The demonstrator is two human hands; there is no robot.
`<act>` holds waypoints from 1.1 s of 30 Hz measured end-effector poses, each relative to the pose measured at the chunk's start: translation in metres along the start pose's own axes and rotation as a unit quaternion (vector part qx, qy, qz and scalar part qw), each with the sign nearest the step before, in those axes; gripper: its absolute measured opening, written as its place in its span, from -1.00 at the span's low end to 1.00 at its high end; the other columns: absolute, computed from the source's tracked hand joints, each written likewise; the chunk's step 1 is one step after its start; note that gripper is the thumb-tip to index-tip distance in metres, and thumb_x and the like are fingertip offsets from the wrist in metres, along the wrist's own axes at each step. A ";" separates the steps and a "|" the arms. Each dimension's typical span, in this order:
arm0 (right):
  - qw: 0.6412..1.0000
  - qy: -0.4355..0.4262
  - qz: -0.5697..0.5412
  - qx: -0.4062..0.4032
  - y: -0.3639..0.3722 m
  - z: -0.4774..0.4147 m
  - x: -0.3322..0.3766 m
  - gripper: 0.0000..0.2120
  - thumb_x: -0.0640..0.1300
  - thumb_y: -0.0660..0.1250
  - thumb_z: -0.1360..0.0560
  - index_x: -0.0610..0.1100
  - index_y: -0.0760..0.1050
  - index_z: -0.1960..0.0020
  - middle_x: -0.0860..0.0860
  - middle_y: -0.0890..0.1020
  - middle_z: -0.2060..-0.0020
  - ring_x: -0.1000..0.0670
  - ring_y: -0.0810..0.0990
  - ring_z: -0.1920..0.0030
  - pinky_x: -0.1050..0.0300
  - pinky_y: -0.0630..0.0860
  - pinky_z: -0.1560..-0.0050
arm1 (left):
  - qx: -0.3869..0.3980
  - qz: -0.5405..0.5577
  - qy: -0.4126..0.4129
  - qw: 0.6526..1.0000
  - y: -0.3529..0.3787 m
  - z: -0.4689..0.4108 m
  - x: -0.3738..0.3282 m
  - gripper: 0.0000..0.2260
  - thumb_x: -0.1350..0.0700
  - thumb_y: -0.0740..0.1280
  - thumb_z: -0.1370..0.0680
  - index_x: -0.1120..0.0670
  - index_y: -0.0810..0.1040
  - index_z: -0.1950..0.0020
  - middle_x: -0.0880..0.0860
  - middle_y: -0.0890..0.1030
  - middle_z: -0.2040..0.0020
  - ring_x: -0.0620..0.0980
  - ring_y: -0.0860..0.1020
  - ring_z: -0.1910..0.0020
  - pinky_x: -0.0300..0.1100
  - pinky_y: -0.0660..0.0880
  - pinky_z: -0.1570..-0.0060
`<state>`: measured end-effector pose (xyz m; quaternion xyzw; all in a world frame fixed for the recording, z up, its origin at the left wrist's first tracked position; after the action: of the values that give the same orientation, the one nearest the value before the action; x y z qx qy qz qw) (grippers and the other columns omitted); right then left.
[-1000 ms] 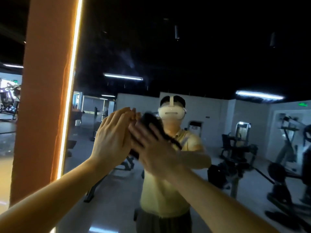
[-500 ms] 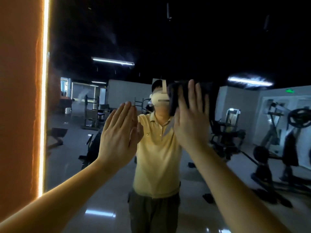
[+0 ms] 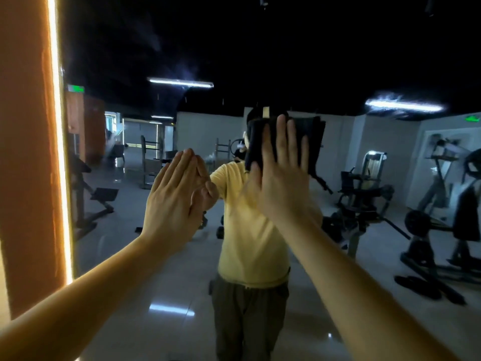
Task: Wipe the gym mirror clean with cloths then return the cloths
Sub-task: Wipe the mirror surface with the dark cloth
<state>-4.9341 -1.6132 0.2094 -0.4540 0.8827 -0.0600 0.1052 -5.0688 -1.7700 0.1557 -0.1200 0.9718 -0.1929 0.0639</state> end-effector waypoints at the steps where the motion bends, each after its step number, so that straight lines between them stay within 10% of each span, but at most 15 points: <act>1: 0.999 -0.039 -0.018 0.025 0.013 0.028 0.017 -0.37 0.07 0.05 -0.72 -0.15 -0.01 -0.70 -0.17 -0.04 -0.69 -0.15 -0.11 -0.69 -0.24 -0.09 -0.66 | 0.000 0.009 -0.005 1.000 0.000 0.000 0.001 -0.47 0.06 0.10 -0.71 0.26 0.25 -0.64 0.17 0.22 -0.66 0.12 0.17 -0.67 0.15 0.13 -0.63; 5: 0.931 -0.302 -0.025 0.202 0.053 0.173 0.069 -0.25 0.18 0.23 -0.65 -0.10 0.05 -0.70 -0.12 -0.04 -0.70 -0.12 -0.14 -0.69 -0.19 -0.10 -0.65 | -0.001 0.024 -0.002 1.000 -0.001 0.006 -0.001 -0.48 0.19 0.15 -0.66 0.27 0.26 -0.63 0.18 0.24 -0.65 0.11 0.18 -0.66 0.05 0.09 -0.65; 9: 0.888 -0.422 -0.002 0.184 0.036 0.176 0.054 -0.50 -0.05 0.28 -0.65 -0.09 0.36 -0.57 -0.09 0.29 -0.63 -0.09 0.19 -0.64 -0.08 0.08 -0.61 | 0.027 0.019 -0.015 0.999 -0.006 0.019 -0.005 -0.48 0.22 0.25 -0.62 0.26 0.34 -0.60 0.19 0.34 -0.61 0.13 0.25 -0.63 0.06 0.18 -0.61; 13: 0.948 -0.161 -0.253 0.102 -0.017 0.098 0.030 -0.75 -0.12 0.31 -0.64 -0.06 0.50 -0.32 0.02 0.65 -0.23 0.09 0.59 -0.24 0.12 0.48 -0.29 | 0.014 0.064 -0.062 0.996 -0.020 0.025 -0.011 -0.60 0.19 0.29 -0.61 0.12 0.54 -0.46 0.12 0.57 -0.44 0.17 0.49 -0.42 0.11 0.45 -0.37; 15: 0.911 0.016 -0.402 0.090 -0.037 0.060 0.014 -0.80 -0.09 0.28 -0.69 -0.06 0.48 -0.30 0.04 0.65 -0.08 0.14 0.63 -0.01 0.22 0.58 -0.02 | 0.014 0.133 -0.110 0.985 -0.028 0.022 -0.019 -0.67 0.05 0.24 -0.58 -0.08 0.63 -0.30 0.02 0.65 -0.29 0.09 0.60 -0.25 0.00 0.51 -0.15; 19: 0.796 0.217 -0.533 0.187 -0.045 0.018 -0.002 -0.80 -0.08 0.37 -0.66 -0.15 0.52 -0.22 -0.14 0.62 -0.13 -0.09 0.63 -0.16 -0.15 0.56 -0.27 | 0.129 0.418 -0.149 0.887 -0.024 0.004 -0.052 -0.74 -0.15 0.37 -0.54 -0.16 0.65 -0.20 -0.13 0.73 -0.13 -0.13 0.68 -0.15 -0.29 0.59 -0.09; 24: 0.738 0.240 -0.580 0.248 -0.057 0.006 -0.011 -0.91 -0.17 0.39 -0.63 -0.11 0.69 -0.05 -0.07 0.76 0.05 -0.03 0.74 -0.01 0.01 0.67 -0.07 | 0.079 0.416 -0.193 0.885 -0.025 -0.034 -0.078 -0.84 0.22 0.50 -0.57 -0.06 0.69 0.04 -0.09 0.76 0.11 -0.12 0.74 0.06 -0.18 0.66 0.02; 28: 0.707 0.286 -0.595 0.252 -0.062 -0.008 -0.041 -0.84 -0.21 0.34 -0.65 -0.11 0.70 -0.01 0.02 0.78 0.14 0.09 0.75 0.13 0.35 0.58 0.24 | 0.130 0.330 -0.177 0.918 -0.027 -0.071 -0.095 -0.77 0.17 0.48 -0.59 -0.12 0.64 0.21 -0.24 0.65 0.38 -0.30 0.62 0.35 -0.52 0.43 0.33; 33: 0.712 0.323 -0.586 0.212 -0.058 -0.024 -0.055 -0.76 0.02 0.28 -0.68 -0.05 0.67 0.02 0.06 0.76 0.18 0.06 0.73 0.16 0.29 0.57 0.29 | 0.159 0.253 -0.248 0.921 -0.021 -0.120 -0.092 -0.78 0.17 0.48 -0.55 0.18 0.67 0.29 -0.07 0.49 0.50 -0.16 0.45 0.50 -0.34 0.36 0.42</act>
<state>-4.8630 -1.6012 0.2511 -0.7986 0.3843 -0.4384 -0.1492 -4.9961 -1.7220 0.2810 0.0979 0.8790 -0.2865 0.3682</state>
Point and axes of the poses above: each hand's wrist, its own z-axis away from the middle knuckle, its own y-axis out of the palm, x = y × z, the point moved 5 cm from there along -z, towards the middle knuckle
